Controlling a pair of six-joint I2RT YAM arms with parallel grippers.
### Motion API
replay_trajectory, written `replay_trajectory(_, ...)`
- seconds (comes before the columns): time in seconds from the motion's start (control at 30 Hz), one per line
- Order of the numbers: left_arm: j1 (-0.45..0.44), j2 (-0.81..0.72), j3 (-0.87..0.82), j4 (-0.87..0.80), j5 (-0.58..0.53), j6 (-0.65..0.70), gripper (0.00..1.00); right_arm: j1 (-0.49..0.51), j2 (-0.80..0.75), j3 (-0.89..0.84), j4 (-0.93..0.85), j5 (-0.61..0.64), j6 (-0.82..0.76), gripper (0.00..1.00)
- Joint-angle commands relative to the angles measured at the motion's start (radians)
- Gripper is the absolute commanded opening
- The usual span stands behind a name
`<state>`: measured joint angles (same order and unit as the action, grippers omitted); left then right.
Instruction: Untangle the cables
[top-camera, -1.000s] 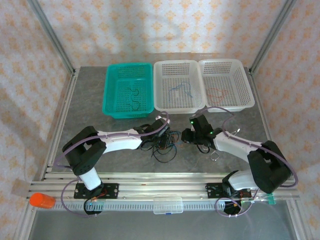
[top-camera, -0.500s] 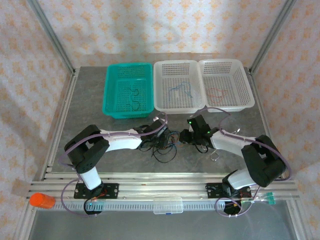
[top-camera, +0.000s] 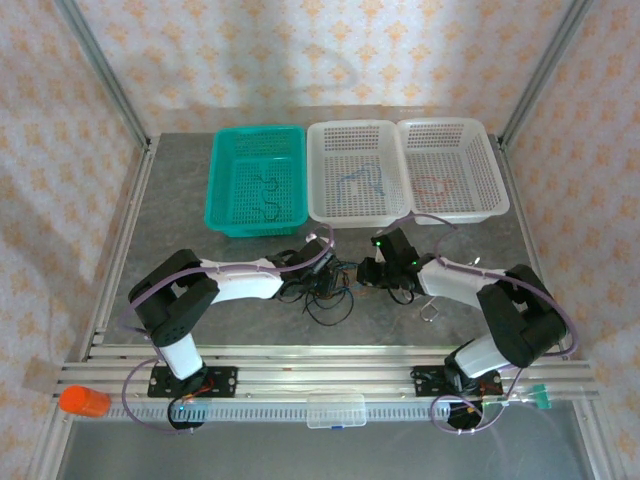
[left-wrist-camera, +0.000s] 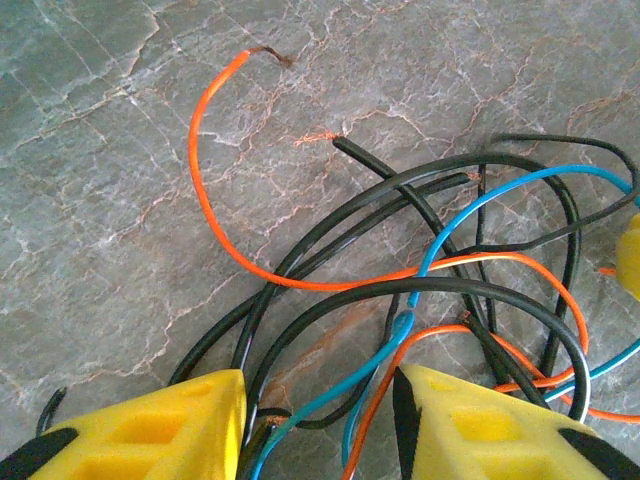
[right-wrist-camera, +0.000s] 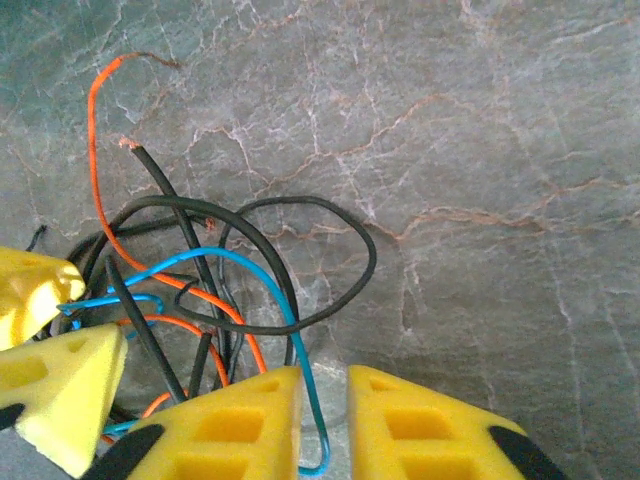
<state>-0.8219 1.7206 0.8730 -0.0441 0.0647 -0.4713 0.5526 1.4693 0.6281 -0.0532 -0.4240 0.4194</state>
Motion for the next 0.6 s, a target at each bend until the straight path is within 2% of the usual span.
replay_trajectory(0.0, 0.011, 0.019, -0.017, 0.0, 0.0, -0.01, 0.44, -0.008, 0.003, 0.028, 0.016, 0.006, -0.003, 0.16)
replay_trajectory(0.23, 0.01, -0.004, -0.008, 0.0, -0.011, -0.013, 0.44, -0.008, -0.072, 0.025, -0.043, 0.009, -0.035, 0.06)
replay_trajectory(0.43, 0.011, -0.081, -0.006, 0.022, -0.043, -0.015, 0.6, -0.008, -0.15, 0.039, -0.112, -0.023, -0.088, 0.0)
replay_trajectory(0.57, 0.01, -0.153, -0.057, 0.087, -0.071, -0.023, 0.69, -0.008, -0.171, 0.051, -0.139, -0.055, -0.124, 0.0)
